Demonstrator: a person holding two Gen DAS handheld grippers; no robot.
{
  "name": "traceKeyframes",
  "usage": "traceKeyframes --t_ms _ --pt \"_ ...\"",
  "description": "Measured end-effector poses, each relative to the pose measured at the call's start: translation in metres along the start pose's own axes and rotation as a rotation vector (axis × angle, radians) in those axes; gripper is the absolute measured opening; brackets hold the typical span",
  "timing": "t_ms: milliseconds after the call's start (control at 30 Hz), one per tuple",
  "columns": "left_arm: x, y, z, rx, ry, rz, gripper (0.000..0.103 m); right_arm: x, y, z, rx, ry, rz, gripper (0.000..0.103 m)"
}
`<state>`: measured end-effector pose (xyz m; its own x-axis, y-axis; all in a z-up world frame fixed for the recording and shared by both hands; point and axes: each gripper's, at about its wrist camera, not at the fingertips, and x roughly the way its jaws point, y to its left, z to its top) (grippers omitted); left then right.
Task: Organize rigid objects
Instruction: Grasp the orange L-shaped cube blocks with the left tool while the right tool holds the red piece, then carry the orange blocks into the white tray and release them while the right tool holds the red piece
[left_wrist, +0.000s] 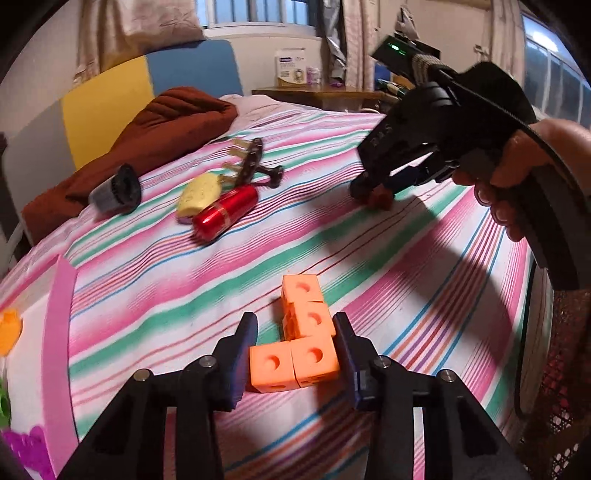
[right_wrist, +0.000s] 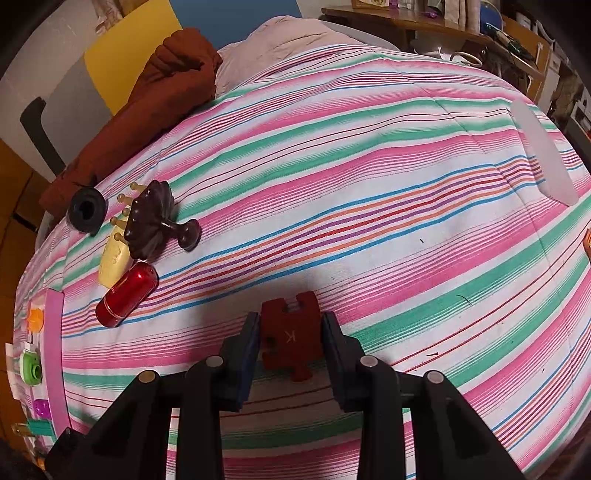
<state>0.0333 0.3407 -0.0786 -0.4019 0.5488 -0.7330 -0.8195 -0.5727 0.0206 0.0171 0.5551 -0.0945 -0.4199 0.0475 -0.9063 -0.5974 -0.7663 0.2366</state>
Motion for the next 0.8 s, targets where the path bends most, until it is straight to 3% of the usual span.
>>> traceKeyframes --t_ms 567,800 --pt "-0.066 0.028 -0.052 -0.152 -0.07 0.028 0.042 -0.006 0.006 -0.01 -0.107 -0.024 -0.076 0.033" --pt "-0.108 0.058 -0.065 -0.206 -0.146 0.1 0.042 -0.006 0.011 -0.011 -0.151 -0.029 -0.118 0.032"
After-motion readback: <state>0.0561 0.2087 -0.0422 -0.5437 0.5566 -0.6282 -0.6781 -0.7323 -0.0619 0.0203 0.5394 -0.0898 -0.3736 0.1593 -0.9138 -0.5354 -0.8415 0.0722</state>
